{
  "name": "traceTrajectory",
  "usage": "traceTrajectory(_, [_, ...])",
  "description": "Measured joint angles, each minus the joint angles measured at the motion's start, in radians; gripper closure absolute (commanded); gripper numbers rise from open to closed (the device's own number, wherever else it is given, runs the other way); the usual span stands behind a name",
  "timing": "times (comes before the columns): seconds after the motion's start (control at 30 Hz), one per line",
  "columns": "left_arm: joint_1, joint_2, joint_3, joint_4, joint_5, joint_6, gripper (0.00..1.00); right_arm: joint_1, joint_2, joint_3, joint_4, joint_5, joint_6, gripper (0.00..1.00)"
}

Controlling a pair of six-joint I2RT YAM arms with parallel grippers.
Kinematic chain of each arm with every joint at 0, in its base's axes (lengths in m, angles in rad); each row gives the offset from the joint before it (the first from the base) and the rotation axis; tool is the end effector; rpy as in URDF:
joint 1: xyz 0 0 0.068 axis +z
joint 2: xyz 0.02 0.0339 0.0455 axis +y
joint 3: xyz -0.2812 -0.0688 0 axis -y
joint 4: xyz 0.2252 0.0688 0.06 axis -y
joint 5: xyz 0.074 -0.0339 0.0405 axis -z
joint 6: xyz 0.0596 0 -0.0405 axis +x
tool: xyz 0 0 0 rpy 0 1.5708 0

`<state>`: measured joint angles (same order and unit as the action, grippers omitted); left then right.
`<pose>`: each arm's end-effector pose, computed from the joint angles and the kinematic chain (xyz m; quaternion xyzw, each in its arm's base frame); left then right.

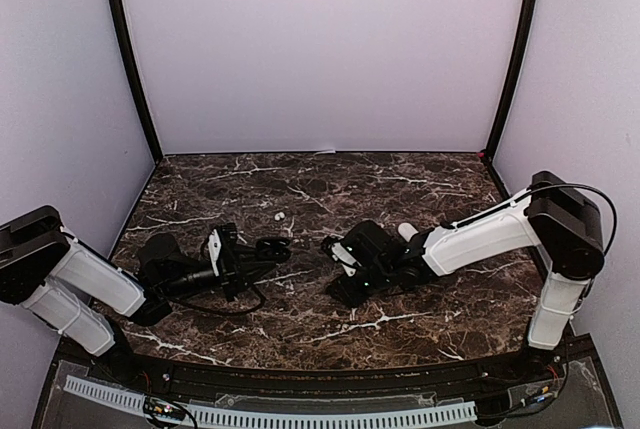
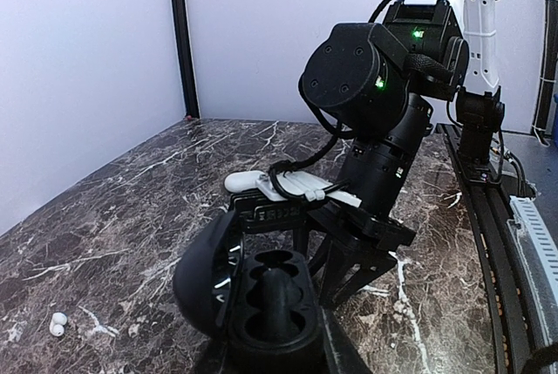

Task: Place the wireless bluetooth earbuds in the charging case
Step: Adjust the right earbud at the center of the board.

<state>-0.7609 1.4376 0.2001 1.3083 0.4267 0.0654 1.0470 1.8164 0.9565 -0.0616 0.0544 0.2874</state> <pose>0.1575 -0.1840 0.2081 0.4094 0.5479 -0.3794 0.6231 0.1836 0.3114 0.1484 -0.3432 0.8831 0.1771 0.2664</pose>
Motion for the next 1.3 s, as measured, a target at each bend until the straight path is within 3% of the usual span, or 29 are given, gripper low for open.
traceTrajectory(0.23, [0.000,0.000,0.000,-0.001,0.000,0.000,0.87,0.003,0.006,0.007,-0.015,0.075,0.002,0.63])
traceTrajectory(0.5, [0.000,0.000,0.000,-0.001,0.000,0.000,0.87,0.004,0.006,0.007,-0.018,0.149,0.004,0.66])
traceTrajectory(1.3, [0.000,-0.013,0.000,-0.002,0.001,0.000,0.87,-0.014,-0.126,-0.082,-0.082,0.252,-0.017,0.63])
